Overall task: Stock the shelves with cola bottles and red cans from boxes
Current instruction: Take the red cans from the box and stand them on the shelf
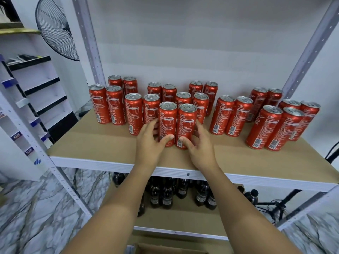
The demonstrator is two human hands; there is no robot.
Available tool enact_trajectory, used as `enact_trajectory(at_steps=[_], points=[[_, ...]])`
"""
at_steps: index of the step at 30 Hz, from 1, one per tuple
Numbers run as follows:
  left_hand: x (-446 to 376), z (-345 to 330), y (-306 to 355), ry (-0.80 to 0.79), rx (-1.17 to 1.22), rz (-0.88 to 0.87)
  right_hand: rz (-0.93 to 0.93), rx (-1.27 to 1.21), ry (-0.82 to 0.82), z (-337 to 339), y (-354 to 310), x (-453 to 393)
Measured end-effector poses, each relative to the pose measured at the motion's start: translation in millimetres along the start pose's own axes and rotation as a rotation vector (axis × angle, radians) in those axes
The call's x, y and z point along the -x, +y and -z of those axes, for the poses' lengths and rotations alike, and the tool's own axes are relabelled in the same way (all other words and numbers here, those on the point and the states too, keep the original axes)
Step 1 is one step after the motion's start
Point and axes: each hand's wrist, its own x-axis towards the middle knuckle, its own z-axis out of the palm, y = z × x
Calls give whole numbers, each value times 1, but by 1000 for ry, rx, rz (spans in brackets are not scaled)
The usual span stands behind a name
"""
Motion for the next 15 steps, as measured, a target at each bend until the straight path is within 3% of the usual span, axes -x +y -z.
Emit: enact_trajectory(at_steps=[4,8,12,15], points=[[10,-1,-1,47,-8,28,-33,-21,-3,-1,-8,8],[44,2,12,165,47,-24,-21,157,183,2,-22,40],[95,-5,13,72,138,-139,127,118,166,5,-17,85],[127,-18,-19,0,105,-71,100,139,116,4,12,118]])
